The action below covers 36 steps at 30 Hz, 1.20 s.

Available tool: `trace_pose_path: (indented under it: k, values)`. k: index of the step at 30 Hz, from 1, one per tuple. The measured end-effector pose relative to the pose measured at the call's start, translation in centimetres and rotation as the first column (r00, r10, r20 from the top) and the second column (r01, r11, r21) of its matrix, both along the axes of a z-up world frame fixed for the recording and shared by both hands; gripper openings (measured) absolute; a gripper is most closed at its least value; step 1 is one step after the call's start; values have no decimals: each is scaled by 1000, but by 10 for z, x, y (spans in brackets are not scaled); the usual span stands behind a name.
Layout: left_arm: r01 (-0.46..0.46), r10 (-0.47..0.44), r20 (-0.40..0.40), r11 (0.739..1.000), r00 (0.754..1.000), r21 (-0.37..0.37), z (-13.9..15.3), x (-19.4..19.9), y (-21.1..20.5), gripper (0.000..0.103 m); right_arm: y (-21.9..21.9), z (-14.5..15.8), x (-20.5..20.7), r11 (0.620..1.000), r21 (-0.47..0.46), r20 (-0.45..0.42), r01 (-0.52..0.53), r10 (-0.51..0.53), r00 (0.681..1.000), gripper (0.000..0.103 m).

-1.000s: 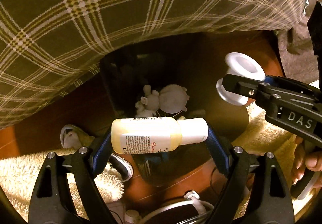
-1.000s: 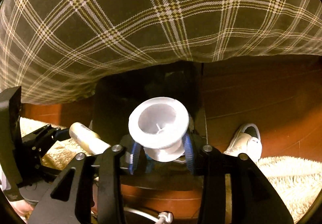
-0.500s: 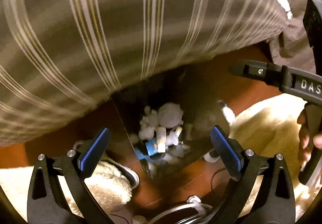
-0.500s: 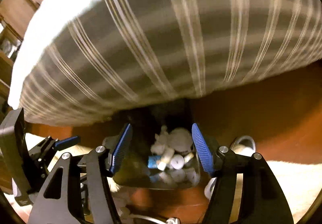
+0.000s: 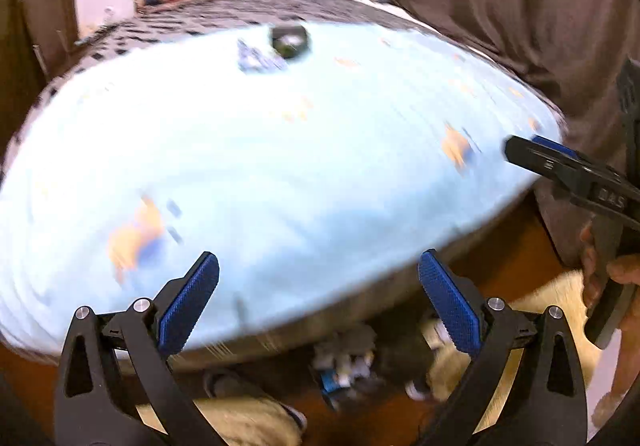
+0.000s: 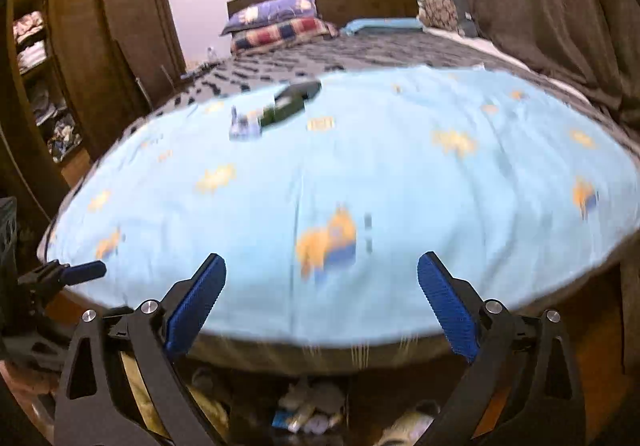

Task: Collect trash
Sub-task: 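Move both tools back over the bed toward the blue yarn and green bottle, then grasp the blue yarn with the left tool while the right tool grasps the green bottle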

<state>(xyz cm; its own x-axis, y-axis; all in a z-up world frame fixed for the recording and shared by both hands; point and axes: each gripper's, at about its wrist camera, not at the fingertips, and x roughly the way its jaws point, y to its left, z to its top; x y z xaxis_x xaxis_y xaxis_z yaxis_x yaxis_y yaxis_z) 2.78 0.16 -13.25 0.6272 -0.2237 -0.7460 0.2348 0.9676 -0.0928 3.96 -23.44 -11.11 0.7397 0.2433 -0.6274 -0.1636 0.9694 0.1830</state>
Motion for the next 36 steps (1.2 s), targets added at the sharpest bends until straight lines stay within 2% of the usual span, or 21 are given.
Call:
trace_pose_path:
  k: [3, 7, 15, 21, 23, 27, 31, 36]
  values:
    - [-35, 35, 4, 999, 999, -5, 9, 28, 13, 95, 2, 17, 31, 1000, 19, 12, -15, 15, 1000, 97]
    - [-65, 65, -2, 998, 998, -5, 13, 74, 27, 95, 18, 23, 71, 1000, -7, 12, -18, 18, 1000, 97]
    - [-115, 116, -13, 993, 993, 28, 3, 155, 46, 94, 44, 4, 159, 1000, -16, -43, -12, 12, 999, 97]
    - [-90, 91, -28, 995, 995, 42, -10, 202, 41, 86, 66, -11, 223, 1000, 8, -78, -20, 20, 997, 96]
    - [-88, 89, -31, 995, 996, 38, -12, 213, 41, 83, 73, -12, 240, 1000, 14, -82, -20, 21, 996, 96]
    - [-88, 89, -37, 996, 995, 20, -16, 233, 41, 78, 90, -18, 273, 999, 45, -111, -31, 36, 993, 88]
    - [-81, 81, -39, 997, 996, 7, -18, 244, 41, 78, 107, -25, 299, 996, 81, -150, -29, 41, 988, 81]
    - [-74, 74, -44, 997, 996, -3, -21, 254, 42, 78, 126, -40, 320, 996, 91, -211, -9, 28, 977, 78]
